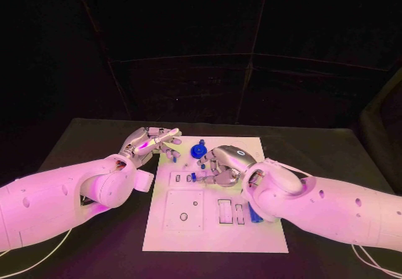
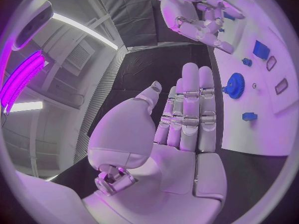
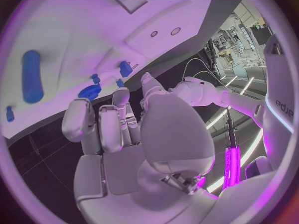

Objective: Assemble the parts on the task board

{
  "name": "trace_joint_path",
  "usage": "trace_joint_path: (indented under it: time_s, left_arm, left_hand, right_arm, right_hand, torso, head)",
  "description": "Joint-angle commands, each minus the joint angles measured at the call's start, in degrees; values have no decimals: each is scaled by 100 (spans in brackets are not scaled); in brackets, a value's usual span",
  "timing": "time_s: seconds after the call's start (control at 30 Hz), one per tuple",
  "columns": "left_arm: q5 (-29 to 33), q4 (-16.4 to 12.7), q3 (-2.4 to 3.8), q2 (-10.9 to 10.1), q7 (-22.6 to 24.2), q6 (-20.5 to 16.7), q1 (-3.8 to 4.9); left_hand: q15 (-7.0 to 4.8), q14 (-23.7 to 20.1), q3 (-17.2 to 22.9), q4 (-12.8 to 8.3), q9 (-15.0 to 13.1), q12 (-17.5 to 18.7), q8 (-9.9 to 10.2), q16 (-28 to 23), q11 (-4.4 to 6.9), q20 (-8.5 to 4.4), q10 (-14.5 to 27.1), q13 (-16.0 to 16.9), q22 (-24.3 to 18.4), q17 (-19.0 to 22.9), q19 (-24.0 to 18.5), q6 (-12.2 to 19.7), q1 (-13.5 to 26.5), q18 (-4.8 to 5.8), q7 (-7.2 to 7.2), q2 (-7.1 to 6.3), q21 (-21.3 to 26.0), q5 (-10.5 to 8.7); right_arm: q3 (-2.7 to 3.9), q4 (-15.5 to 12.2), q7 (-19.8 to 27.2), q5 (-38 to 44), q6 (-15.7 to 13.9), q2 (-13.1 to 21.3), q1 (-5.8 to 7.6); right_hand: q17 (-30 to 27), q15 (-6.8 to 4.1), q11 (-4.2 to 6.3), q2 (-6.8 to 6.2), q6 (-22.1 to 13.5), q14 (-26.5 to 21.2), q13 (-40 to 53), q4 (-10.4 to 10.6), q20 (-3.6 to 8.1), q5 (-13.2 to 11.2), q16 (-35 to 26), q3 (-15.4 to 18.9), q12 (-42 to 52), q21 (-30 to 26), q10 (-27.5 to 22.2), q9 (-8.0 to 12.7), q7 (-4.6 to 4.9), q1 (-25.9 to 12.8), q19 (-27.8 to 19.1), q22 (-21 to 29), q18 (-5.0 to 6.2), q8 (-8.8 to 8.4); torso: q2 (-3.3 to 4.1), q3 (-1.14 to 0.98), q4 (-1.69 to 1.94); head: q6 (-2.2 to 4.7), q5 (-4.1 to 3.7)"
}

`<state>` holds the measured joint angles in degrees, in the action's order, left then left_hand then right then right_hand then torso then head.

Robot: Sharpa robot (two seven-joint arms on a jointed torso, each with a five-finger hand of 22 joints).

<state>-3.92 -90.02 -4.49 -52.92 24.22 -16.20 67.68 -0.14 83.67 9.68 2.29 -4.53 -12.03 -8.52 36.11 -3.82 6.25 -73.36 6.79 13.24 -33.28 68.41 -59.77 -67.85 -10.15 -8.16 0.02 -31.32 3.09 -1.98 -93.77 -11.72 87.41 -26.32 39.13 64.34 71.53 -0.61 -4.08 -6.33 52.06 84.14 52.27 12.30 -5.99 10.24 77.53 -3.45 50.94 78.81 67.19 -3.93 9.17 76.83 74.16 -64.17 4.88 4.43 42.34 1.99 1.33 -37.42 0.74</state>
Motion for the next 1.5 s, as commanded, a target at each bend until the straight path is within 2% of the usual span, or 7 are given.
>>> trace_joint_path:
  time_s: [0.03, 0.17, 0.4, 0.53, 0.6, 0.97, 1.5]
  left_arm:
    - [-1069, -10, 9, -30, -993, 277, 82]
    - [-2072, 41, 10, -22, -2278, 812, 277]
    - [-3809, 210, 9, 222, -4326, 1699, 608]
    - [-4491, 414, 6, 538, -5072, 1997, 793]
    - [-4625, 498, -3, 663, -5252, 2078, 841]
    - [-4960, 1065, -342, 1410, -5823, 2441, 1089]
    - [-4953, 1456, -417, 1914, -5957, 2883, 1117]
  left_hand:
    - [-115, 377, -79, 28, -31, -241, -22, 2365, 132, -193, -305, 229, 282, -2266, 317, -131, 112, -39, 101, -33, -483, -21]
    - [-168, 298, -258, 288, -101, -734, -36, 3658, 125, -207, -303, 769, 854, -3642, 236, -150, 448, 36, 135, 63, -1163, -25]
    - [-214, 259, -1049, 982, -438, -2335, -628, 4235, 183, -224, 365, 2176, 1955, -4280, 117, -19, 857, 92, 208, 199, -2190, -5]
    - [-316, 573, -1416, 1232, -764, -3810, -1180, 5193, 336, -321, 162, 3543, 3862, -5422, 813, -132, 805, 356, 368, 232, -3580, -16]
    - [-358, 605, -1552, 1314, -923, -4222, -1396, 5304, 378, -364, 181, 3959, 4235, -5562, 909, -60, 743, 414, 403, 269, -3858, 5]
    - [-403, 633, -1952, 1402, -1429, -4854, -2031, 5389, 445, -409, 128, 4625, 5232, -5672, 1185, 166, 642, 562, 472, 417, -4517, -36]
    - [-418, 633, -2119, 1397, -1634, -4992, -2258, 5389, 463, -426, 89, 4784, 5485, -5672, 1269, 285, 616, 600, 494, 475, -4672, -36]
  right_arm:
    - [49, -107, 1130, -1279, 118, 273, 188]
    - [74, -125, 1468, -2190, 421, 730, 441]
    - [86, 19, 1629, -2882, 498, 1205, 613]
    - [87, 87, 1632, -2998, 486, 1348, 643]
    - [87, 114, 1625, -3015, 484, 1368, 648]
    - [87, 245, 1567, -3044, 497, 1345, 661]
    - [87, 306, 1511, -3029, 501, 1292, 663]
  right_hand:
    - [-365, 24, 7, 89, 9, 74, -414, -116, -2, 125, -291, -36, -447, -241, -357, -19, -4, 246, -324, 466, 137, 57]
    - [-594, 24, 1, 135, -79, 9, -696, -179, 3, 207, -514, -22, -726, -451, -510, -6, 7, 378, -518, 789, 192, 47]
    - [-630, 15, 13, 169, -39, 18, -756, -187, 9, 245, -565, 5, -751, -490, -479, -20, -6, 408, -510, 822, 195, 99]
    - [-681, 12, 13, 186, -71, 14, -793, -192, 13, 305, -620, 18, -771, -528, -476, -16, -3, 434, -522, 871, 202, 102]
    - [-694, 12, 14, 188, -72, 13, -801, -191, 14, 320, -633, 23, -775, -536, -475, -16, -4, 436, -524, 881, 203, 107]
    - [-749, 8, 17, 203, -71, 9, -839, -182, 17, 399, -695, 46, -790, -579, -467, -19, -7, 444, -537, 938, 211, 132]
    - [-835, -4, 28, 212, -94, 13, -935, -180, 31, 832, -815, 65, -827, -685, -473, -20, -13, 520, -562, 1070, 228, 187]
  torso:
    - [-74, -11, -16]
    - [-138, -32, -33]
    - [-245, -85, -54]
    - [-288, -112, -48]
    - [-307, -120, -46]
    - [-333, -145, -60]
    - [-319, -137, -56]
  head:
    - [-26, 39]
    - [-55, 77]
    - [-120, 161]
    - [-155, 171]
    - [-168, 180]
    - [-200, 269]
    - [-239, 277]
